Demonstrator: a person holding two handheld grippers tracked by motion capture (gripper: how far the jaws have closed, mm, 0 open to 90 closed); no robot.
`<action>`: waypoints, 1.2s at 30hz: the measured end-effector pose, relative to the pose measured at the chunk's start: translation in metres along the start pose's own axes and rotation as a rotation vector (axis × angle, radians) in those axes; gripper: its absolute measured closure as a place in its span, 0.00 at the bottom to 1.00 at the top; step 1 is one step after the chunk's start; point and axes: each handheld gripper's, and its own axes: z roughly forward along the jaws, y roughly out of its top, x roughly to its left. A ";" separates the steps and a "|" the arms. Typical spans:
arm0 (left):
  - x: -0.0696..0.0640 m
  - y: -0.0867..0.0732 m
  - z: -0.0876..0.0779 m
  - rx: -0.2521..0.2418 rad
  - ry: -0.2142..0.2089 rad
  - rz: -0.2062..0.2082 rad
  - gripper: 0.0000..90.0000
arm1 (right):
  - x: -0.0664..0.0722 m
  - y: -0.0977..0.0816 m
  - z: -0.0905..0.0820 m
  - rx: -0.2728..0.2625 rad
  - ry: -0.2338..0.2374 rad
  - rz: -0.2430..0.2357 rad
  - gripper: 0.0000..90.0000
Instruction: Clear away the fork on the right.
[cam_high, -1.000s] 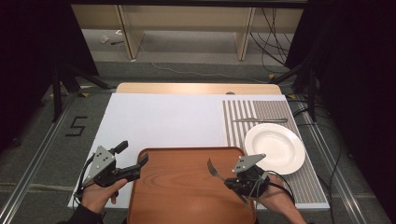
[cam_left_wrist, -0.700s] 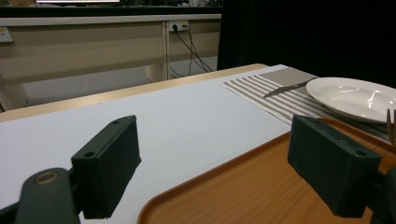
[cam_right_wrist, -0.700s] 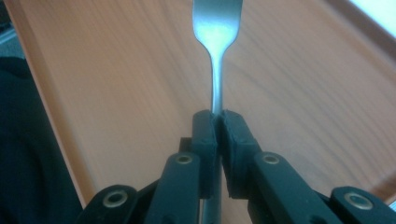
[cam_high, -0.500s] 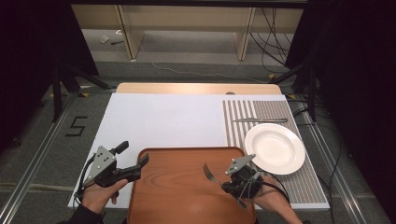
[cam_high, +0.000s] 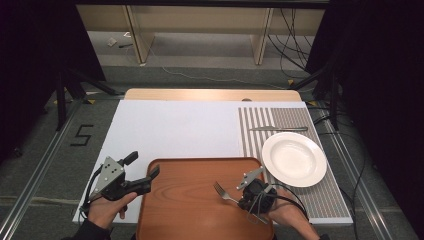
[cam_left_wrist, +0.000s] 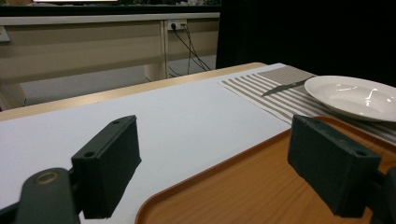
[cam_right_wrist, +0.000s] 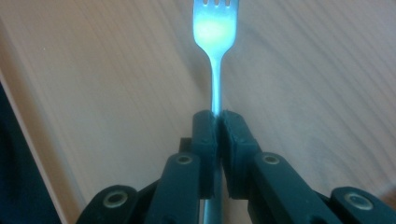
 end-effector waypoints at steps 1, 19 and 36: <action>0.000 0.000 0.000 0.001 0.001 0.000 0.18 | 0.000 0.000 0.002 0.002 -0.003 -0.005 0.94; 0.000 0.000 0.000 0.004 0.001 0.000 0.18 | 0.004 0.006 0.003 -0.051 -0.007 -0.015 0.67; 0.000 0.000 0.000 0.004 0.002 -0.001 0.18 | 0.020 0.017 0.016 -0.051 -0.018 -0.152 0.86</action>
